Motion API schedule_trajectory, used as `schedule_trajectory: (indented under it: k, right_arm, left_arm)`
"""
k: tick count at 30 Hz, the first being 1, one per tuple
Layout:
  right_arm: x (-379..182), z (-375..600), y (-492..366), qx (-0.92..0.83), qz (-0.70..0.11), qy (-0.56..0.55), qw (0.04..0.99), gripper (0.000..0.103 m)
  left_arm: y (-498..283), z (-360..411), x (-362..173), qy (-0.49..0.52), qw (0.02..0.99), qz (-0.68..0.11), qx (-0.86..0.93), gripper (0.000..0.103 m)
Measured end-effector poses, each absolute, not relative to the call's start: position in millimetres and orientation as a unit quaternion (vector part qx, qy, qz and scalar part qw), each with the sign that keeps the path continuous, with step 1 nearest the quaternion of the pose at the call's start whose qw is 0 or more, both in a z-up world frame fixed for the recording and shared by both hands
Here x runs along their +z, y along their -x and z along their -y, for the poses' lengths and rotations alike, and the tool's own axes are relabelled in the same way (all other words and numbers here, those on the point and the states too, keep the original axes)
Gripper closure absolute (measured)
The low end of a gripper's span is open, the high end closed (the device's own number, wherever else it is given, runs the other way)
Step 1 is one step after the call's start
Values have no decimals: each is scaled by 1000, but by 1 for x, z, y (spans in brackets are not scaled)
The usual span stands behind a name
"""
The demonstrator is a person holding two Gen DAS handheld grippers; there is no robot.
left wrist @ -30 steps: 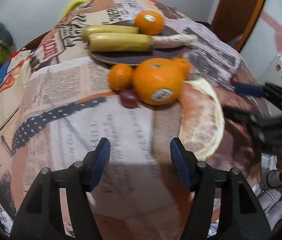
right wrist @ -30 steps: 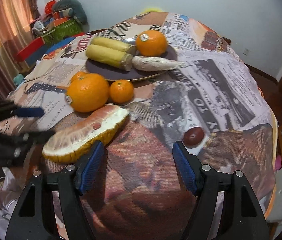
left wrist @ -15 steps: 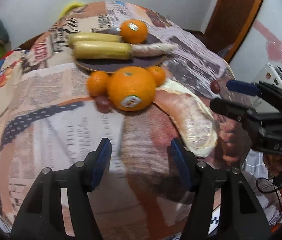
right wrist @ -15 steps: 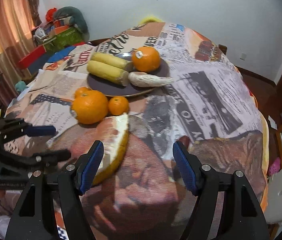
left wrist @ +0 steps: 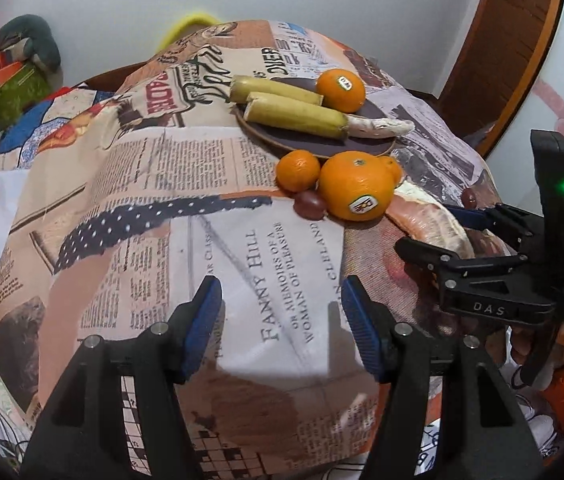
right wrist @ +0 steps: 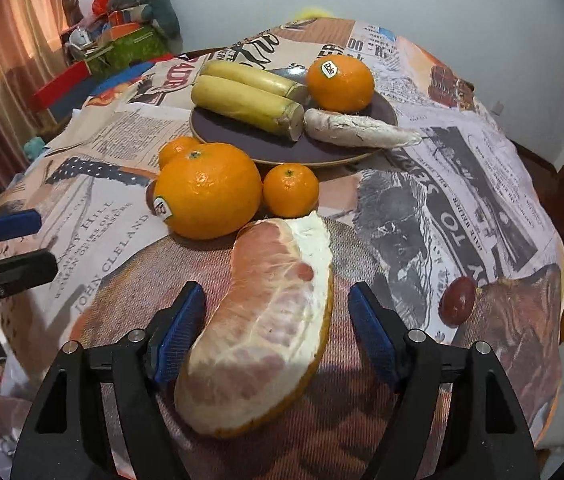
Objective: Organize fruits
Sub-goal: 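Grasp the large orange with the left gripper while the right holds the pomelo wedge raised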
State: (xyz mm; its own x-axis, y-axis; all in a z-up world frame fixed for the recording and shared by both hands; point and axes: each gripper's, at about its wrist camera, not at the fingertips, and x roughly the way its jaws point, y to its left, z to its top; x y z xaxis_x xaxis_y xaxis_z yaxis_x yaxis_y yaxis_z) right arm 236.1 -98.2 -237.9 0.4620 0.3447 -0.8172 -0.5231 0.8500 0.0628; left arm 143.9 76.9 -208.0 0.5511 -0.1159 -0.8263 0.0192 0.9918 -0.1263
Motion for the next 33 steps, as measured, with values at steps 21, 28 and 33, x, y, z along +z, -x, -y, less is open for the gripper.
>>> schedule_trajectory:
  k: [21, 28, 33]
  right_arm:
    - [-228, 145, -227, 272, -443, 78, 850, 55]
    - [-210, 160, -233, 271, -424, 56, 862, 55]
    - [-203, 169, -238, 264, -413, 42, 871, 55]
  left_arm:
    - [-180, -32, -199, 31, 882, -463, -84, 41]
    - [-206, -17, -201, 23, 881, -464, -94, 41]
    - [-223, -12, -210, 21, 876, -473, -86, 41]
